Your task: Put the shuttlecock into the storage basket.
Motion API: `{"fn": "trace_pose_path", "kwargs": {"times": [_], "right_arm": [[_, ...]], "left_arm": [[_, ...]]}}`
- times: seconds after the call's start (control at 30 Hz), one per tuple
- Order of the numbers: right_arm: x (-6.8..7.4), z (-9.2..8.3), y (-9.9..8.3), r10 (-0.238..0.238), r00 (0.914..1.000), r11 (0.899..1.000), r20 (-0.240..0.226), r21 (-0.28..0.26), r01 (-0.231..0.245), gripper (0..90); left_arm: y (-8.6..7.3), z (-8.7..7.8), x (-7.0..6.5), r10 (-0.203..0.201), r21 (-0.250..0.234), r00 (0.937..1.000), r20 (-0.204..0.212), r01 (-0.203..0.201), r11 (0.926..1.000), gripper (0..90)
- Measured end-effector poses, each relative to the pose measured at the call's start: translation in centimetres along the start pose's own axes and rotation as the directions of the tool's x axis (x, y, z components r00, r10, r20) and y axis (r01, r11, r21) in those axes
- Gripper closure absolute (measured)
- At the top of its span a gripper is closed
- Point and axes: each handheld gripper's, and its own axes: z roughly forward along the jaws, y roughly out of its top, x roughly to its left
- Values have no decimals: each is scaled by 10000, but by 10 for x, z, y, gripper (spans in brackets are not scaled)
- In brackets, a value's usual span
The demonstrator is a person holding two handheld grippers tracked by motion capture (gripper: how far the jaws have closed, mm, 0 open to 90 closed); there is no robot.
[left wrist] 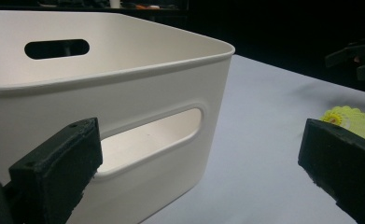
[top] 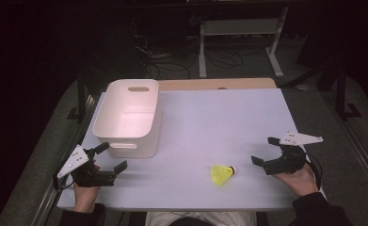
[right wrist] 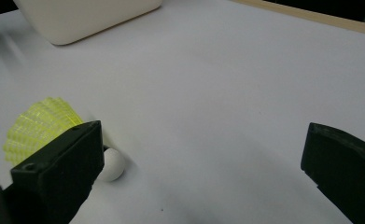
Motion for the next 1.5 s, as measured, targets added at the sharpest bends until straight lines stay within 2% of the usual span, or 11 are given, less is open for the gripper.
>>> {"fn": "trace_pose_path", "kwargs": {"times": [0.93,1.5], "right_arm": [[5,0,1,-141,9997,9998,-216,121,143,0],[3,-5,4,24,9996,9997,-273,244,-17,0]], "left_arm": [[-1,-1,-1,41,13,10000,45,-41,10000,0],[-1,-2,-1,65,46,10000,17,-65,10000,0]]}}
